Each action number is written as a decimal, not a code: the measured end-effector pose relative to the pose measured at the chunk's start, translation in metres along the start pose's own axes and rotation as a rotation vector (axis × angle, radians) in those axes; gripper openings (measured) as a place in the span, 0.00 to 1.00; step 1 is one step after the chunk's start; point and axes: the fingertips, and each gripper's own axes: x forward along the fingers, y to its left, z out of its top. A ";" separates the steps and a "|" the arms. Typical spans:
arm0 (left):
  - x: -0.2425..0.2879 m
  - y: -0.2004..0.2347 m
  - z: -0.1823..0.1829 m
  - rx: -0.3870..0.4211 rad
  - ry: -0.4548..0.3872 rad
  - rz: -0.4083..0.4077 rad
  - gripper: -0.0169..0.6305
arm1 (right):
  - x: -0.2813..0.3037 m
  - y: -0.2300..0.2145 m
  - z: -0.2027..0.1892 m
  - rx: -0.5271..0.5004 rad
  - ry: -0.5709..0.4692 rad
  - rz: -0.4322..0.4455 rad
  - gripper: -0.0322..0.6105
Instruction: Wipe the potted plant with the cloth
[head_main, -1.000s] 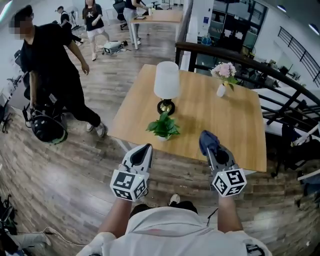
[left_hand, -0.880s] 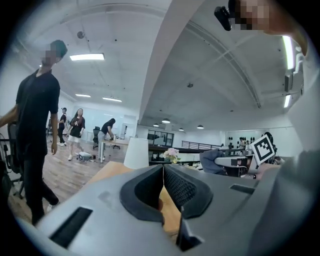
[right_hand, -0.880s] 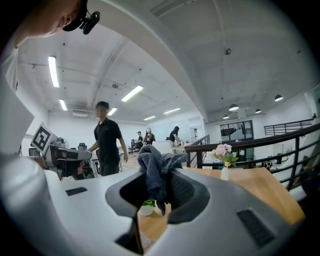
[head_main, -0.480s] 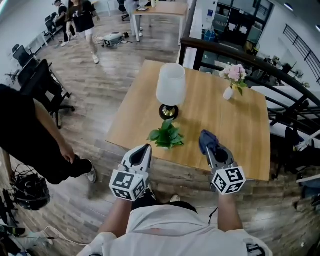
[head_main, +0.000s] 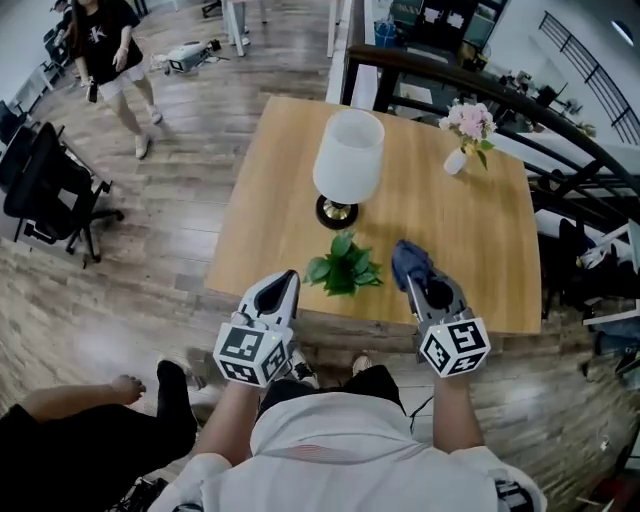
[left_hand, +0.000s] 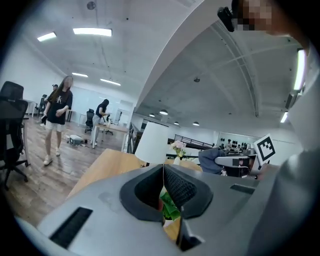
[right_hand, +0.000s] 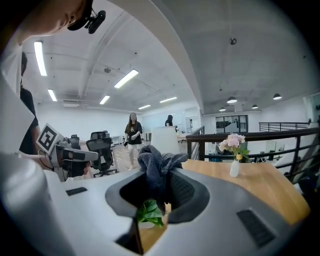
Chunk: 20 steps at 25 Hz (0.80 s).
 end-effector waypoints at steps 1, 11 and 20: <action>0.000 0.007 -0.006 -0.027 0.012 0.009 0.05 | 0.003 0.001 -0.002 0.003 0.011 0.006 0.26; 0.025 0.030 -0.157 -0.602 0.251 0.007 0.05 | 0.037 -0.018 -0.031 0.032 0.103 0.100 0.26; 0.082 0.008 -0.198 -0.858 0.267 -0.140 0.24 | 0.044 -0.029 -0.062 0.084 0.182 0.167 0.26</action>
